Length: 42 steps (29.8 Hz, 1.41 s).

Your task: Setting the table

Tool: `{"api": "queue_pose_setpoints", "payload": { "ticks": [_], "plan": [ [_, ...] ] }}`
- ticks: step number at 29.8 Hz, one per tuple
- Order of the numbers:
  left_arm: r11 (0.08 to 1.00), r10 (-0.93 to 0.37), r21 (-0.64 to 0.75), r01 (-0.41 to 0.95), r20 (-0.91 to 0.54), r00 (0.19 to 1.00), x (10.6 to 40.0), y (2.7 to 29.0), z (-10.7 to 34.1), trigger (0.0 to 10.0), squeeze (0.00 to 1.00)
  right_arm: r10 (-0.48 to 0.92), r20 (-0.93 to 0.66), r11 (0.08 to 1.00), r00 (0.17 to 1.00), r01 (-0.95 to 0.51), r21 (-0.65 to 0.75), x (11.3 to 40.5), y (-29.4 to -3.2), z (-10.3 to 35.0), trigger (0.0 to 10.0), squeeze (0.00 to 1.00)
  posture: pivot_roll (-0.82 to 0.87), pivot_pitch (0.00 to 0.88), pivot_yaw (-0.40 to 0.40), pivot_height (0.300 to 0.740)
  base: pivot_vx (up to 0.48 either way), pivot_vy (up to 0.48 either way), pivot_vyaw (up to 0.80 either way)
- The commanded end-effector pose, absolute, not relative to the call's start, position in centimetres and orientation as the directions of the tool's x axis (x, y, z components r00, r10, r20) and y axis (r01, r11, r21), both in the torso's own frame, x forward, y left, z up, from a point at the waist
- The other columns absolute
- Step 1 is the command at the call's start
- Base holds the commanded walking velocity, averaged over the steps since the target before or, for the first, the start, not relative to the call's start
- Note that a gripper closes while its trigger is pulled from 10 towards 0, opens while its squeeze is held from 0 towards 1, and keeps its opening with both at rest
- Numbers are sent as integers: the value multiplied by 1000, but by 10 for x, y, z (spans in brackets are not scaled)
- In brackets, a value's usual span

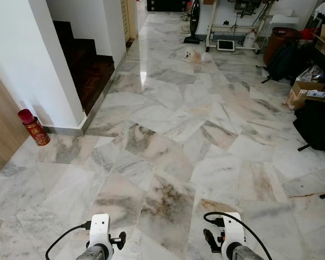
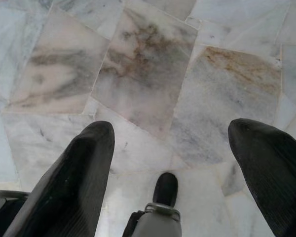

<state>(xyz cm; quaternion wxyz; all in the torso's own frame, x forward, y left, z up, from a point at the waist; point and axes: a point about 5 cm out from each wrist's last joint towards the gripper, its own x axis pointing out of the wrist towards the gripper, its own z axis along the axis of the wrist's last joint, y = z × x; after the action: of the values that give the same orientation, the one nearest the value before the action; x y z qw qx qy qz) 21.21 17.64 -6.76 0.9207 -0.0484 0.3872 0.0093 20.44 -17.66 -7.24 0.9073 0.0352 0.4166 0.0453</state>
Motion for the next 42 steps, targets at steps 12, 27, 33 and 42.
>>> {"api": "queue_pose_setpoints", "payload": {
  "ticks": [12, 27, 33, 42],
  "plan": [
    [992, -13, -100, -82, -709, 705, 209, 176, -69, 10000, 0, 102, -763, 995, 638, -54, 88, 202, -176, -74, 10000, 0, 132, 0, -36, 740, 0, 0, -576],
    [989, 13, -94, -113, -709, 705, 206, 182, -70, 10000, 0, 107, -761, 994, 640, -54, 94, 205, -173, -73, 10000, 0, 148, 0, -41, 740, 0, 0, -573],
    [990, 21, -82, -111, -706, 708, 206, 185, -69, 10000, 0, 108, -762, 994, 638, -50, 98, 204, -171, -74, 10000, 0, 149, 0, -33, 740, 0, 0, -573],
    [995, 43, -36, -97, -707, 705, 206, 190, -69, 10000, 0, 105, -766, 994, 634, -36, 106, 200, -170, -76, 10000, 0, 142, 0, -22, 740, 0, -299, -574]
  ]
}}
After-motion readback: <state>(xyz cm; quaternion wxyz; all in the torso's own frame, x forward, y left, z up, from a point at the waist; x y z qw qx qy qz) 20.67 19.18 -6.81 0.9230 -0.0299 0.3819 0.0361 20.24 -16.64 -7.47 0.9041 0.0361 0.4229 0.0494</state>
